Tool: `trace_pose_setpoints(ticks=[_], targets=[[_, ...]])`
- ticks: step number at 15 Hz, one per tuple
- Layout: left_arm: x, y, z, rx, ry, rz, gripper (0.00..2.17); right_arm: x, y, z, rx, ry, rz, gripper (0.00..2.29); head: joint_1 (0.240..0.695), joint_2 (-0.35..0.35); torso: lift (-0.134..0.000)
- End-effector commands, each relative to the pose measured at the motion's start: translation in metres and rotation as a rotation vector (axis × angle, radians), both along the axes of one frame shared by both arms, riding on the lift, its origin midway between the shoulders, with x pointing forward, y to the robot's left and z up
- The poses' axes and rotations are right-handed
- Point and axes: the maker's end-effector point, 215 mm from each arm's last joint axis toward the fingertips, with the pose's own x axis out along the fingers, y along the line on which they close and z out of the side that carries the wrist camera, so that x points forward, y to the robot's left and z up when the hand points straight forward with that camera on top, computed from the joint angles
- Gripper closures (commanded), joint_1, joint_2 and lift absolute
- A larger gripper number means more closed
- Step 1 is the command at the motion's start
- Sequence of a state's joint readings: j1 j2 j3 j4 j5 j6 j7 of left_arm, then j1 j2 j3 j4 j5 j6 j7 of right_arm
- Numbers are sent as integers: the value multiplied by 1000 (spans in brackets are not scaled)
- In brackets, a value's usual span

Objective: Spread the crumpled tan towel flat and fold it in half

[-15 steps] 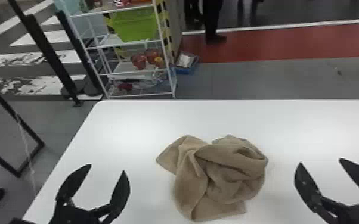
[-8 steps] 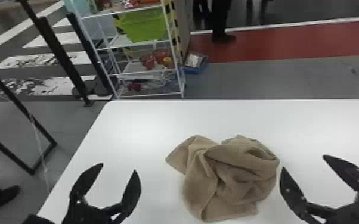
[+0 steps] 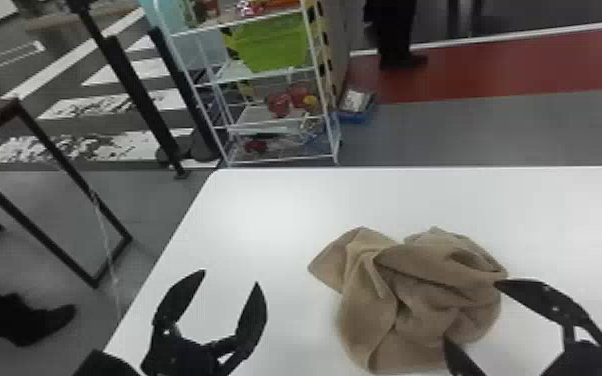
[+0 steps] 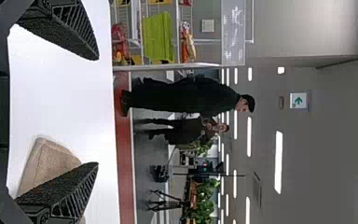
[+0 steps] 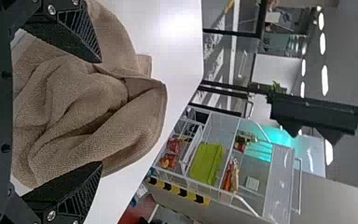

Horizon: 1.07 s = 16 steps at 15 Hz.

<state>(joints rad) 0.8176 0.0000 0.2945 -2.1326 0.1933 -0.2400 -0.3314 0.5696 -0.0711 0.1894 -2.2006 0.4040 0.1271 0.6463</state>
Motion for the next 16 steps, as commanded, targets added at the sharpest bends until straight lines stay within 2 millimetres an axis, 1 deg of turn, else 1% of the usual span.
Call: trace_pose_setpoints(ticks=[1,2,4,5,7,10,12,13,14,16], targets=[[1,0,1,-2,-3,2,76,8,-15,7,-87,-50,9,124,695,350,-123],[1,1,1,-1,-1,3,76,9,-23,9,-124,-71,20,130,695,350,-123],[1,2,1,1,-3,5,76,-3,-22,14,-232,-156,146,164,695,350,-123],[1,3,2,2,-4,6,76,-7,-29,8,-310,-181,189,184,695,350,-123],[3,2,3,2,-5,4,76,-9,-46,0,-389,-175,229,191,695,350,-123],[4,-1,2,-2,-4,0,76,2,-56,-8,-514,-187,275,218,695,350,-123],[4,-1,0,-2,1,0,76,17,-69,-6,-547,-182,279,221,695,350,-123],[5,-1,0,-2,3,0,76,21,-73,-12,-569,-164,296,282,695,350,-123],[7,-3,1,-5,0,-3,76,25,-78,-18,-592,-143,300,282,695,347,-123],[13,-9,-3,-16,5,-12,76,26,-86,-27,-628,-111,298,289,695,319,-123]])
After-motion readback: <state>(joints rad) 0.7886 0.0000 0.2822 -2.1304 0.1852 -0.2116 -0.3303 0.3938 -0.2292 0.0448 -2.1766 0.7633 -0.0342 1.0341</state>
